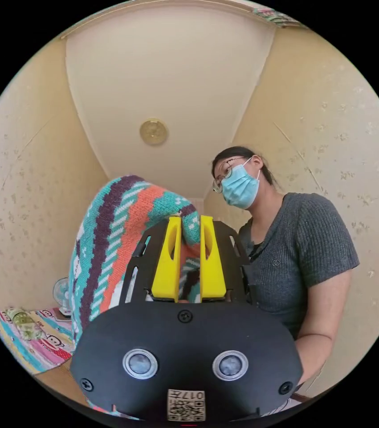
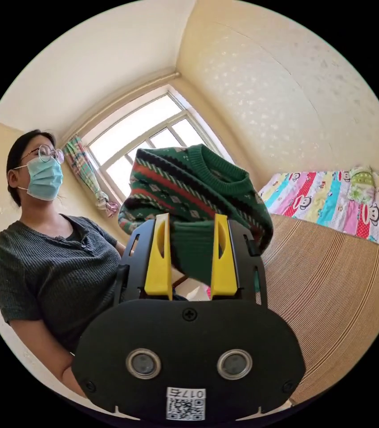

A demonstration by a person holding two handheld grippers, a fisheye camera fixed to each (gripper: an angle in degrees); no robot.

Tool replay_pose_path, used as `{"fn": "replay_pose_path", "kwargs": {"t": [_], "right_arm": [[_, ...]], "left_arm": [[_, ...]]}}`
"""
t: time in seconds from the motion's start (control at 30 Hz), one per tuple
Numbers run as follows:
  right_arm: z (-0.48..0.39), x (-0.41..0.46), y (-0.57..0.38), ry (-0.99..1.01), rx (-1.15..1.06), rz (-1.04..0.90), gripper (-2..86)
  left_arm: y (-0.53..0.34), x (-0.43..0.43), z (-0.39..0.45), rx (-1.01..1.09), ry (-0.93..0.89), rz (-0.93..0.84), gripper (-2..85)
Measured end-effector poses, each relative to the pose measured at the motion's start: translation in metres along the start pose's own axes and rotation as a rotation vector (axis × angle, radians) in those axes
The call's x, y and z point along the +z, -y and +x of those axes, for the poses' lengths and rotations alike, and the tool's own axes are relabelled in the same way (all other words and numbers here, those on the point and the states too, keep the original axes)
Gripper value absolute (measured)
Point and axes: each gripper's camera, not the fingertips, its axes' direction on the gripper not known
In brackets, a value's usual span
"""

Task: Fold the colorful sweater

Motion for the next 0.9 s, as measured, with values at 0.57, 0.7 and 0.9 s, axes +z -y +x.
{"fn": "replay_pose_path", "kwargs": {"t": [0.57, 0.7, 0.9], "right_arm": [[0.049, 0.031, -0.102, 0.279, -0.047, -0.004, 6.6], [0.030, 0.036, -0.083, -0.193, 0.015, -0.004, 6.1], [-0.022, 0.083, -0.050, -0.664, -0.045, 0.035, 6.0]], "left_arm": [[-0.144, 0.180, -0.146, -0.408, -0.390, -0.162, 7.4], [-0.160, 0.164, -0.200, -0.673, -0.016, -0.345, 7.2], [-0.175, 0.197, -0.245, -0.716, 0.265, -0.684, 6.2]]}}
